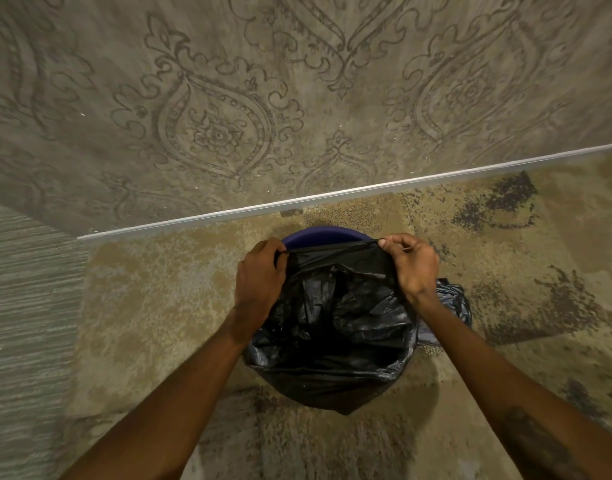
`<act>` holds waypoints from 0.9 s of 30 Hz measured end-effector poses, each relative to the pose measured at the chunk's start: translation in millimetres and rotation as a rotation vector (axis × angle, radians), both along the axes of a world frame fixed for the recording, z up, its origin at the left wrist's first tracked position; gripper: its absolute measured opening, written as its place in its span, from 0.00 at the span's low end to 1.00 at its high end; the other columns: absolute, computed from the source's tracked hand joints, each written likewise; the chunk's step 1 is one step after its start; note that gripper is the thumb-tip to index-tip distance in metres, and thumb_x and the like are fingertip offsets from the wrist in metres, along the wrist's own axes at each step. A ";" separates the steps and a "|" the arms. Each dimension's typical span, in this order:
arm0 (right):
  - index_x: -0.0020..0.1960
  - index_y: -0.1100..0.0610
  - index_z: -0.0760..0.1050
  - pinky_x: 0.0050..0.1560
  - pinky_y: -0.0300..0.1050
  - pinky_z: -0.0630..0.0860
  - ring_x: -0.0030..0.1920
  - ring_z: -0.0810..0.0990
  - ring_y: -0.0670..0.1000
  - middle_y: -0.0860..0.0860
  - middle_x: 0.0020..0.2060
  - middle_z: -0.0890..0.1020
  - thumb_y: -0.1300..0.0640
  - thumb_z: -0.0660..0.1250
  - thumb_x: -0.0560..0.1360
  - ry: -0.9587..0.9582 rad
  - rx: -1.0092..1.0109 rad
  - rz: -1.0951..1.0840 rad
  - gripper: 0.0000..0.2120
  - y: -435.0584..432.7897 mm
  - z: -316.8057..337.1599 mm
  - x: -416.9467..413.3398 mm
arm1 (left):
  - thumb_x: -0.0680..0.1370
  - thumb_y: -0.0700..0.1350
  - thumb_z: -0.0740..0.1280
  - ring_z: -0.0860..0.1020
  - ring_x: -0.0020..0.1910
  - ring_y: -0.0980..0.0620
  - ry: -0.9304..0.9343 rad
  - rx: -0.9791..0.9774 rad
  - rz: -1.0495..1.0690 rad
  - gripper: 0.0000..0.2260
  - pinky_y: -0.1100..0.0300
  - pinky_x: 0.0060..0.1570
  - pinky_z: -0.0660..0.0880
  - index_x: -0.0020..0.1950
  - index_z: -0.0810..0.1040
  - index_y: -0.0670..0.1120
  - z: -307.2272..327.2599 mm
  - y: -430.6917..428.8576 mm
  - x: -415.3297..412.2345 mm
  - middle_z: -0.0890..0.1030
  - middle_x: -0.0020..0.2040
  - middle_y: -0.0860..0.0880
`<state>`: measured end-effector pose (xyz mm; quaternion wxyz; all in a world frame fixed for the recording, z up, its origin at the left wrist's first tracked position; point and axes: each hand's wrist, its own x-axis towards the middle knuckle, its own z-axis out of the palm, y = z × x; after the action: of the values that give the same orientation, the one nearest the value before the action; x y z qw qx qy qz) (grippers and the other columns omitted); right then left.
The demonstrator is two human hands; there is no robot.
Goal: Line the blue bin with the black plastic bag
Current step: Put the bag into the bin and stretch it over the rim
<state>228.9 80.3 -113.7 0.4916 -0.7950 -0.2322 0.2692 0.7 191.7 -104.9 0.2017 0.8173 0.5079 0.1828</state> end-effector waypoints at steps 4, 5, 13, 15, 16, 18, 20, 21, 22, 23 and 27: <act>0.49 0.57 0.85 0.42 0.29 0.77 0.40 0.82 0.44 0.47 0.40 0.85 0.55 0.74 0.74 0.024 -0.047 0.036 0.06 4.6 -2.6 7.6 | 0.77 0.42 0.68 0.80 0.38 0.46 -0.036 -0.021 -0.032 0.03 0.61 0.39 0.69 0.50 0.80 0.45 -3.4 8.0 -4.8 0.83 0.45 0.45; 0.49 0.58 0.85 0.45 0.36 0.80 0.41 0.83 0.47 0.50 0.42 0.86 0.55 0.73 0.74 0.042 -0.068 0.056 0.07 5.8 -2.7 10.0 | 0.78 0.43 0.67 0.79 0.36 0.48 -0.054 -0.048 -0.036 0.02 0.61 0.38 0.70 0.49 0.79 0.46 -3.7 10.5 -7.3 0.83 0.44 0.46; 0.49 0.58 0.84 0.44 0.39 0.77 0.41 0.81 0.47 0.51 0.42 0.86 0.55 0.71 0.76 0.048 -0.194 0.205 0.07 17.4 -2.5 23.4 | 0.78 0.43 0.65 0.82 0.39 0.43 -0.133 -0.175 0.048 0.04 0.51 0.41 0.79 0.51 0.79 0.49 1.0 25.6 -4.0 0.84 0.44 0.46; 0.48 0.59 0.84 0.48 0.41 0.78 0.41 0.81 0.47 0.50 0.41 0.85 0.55 0.71 0.77 0.067 -0.190 0.196 0.07 19.9 -5.1 23.6 | 0.79 0.42 0.65 0.81 0.46 0.43 -0.073 -0.164 0.051 0.06 0.50 0.47 0.77 0.52 0.81 0.47 -0.6 28.8 -0.8 0.85 0.47 0.45; 0.48 0.58 0.84 0.49 0.43 0.79 0.42 0.81 0.48 0.50 0.41 0.85 0.55 0.71 0.77 0.094 -0.183 0.193 0.07 20.1 -6.2 24.2 | 0.79 0.42 0.64 0.81 0.47 0.42 -0.045 -0.171 0.048 0.07 0.50 0.49 0.77 0.52 0.82 0.47 -1.7 30.9 0.1 0.85 0.48 0.45; 0.47 0.58 0.84 0.49 0.44 0.80 0.42 0.83 0.50 0.50 0.41 0.86 0.55 0.71 0.77 0.135 -0.172 0.189 0.07 20.2 -8.2 26.1 | 0.79 0.42 0.64 0.81 0.47 0.42 -0.010 -0.190 0.048 0.08 0.50 0.49 0.77 0.51 0.82 0.46 -3.0 35.9 0.9 0.85 0.48 0.44; 0.47 0.59 0.84 0.48 0.44 0.81 0.41 0.83 0.51 0.51 0.41 0.87 0.55 0.71 0.77 0.152 -0.169 0.194 0.07 20.9 -9.6 27.5 | 0.79 0.43 0.64 0.81 0.46 0.42 0.004 -0.204 0.032 0.07 0.51 0.47 0.77 0.51 0.83 0.47 -1.9 39.8 0.6 0.85 0.46 0.44; 0.47 0.58 0.84 0.47 0.44 0.81 0.40 0.84 0.50 0.52 0.40 0.87 0.55 0.70 0.77 0.163 -0.165 0.197 0.07 21.2 -10.0 27.3 | 0.79 0.44 0.64 0.82 0.46 0.42 0.013 -0.208 0.013 0.07 0.51 0.47 0.77 0.50 0.83 0.47 -1.1 42.0 0.3 0.85 0.46 0.45; 0.47 0.58 0.84 0.45 0.43 0.82 0.38 0.83 0.50 0.52 0.39 0.87 0.54 0.70 0.77 0.167 -0.163 0.197 0.08 21.1 -10.5 26.6 | 0.79 0.45 0.64 0.82 0.46 0.42 0.032 -0.209 -0.006 0.07 0.50 0.47 0.78 0.51 0.82 0.49 0.0 44.1 0.2 0.85 0.47 0.45; 0.46 0.57 0.84 0.43 0.41 0.82 0.37 0.83 0.48 0.51 0.38 0.86 0.54 0.70 0.77 0.156 -0.158 0.195 0.08 21.1 -11.2 25.4 | 0.79 0.46 0.64 0.82 0.47 0.43 0.057 -0.204 -0.022 0.07 0.49 0.47 0.78 0.51 0.82 0.51 1.4 46.1 0.1 0.85 0.47 0.47; 0.48 0.56 0.83 0.44 0.36 0.77 0.41 0.81 0.45 0.48 0.41 0.85 0.53 0.68 0.79 0.057 -0.072 0.182 0.07 19.8 -14.0 21.5 | 0.80 0.43 0.63 0.80 0.49 0.44 0.081 -0.120 -0.158 0.09 0.51 0.52 0.75 0.53 0.83 0.49 -0.7 50.5 -1.9 0.85 0.49 0.48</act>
<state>250.4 100.1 -127.7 0.4425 -0.7799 -0.2795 0.3433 -1.2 242.2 -105.6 0.2435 0.8480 0.4595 0.1021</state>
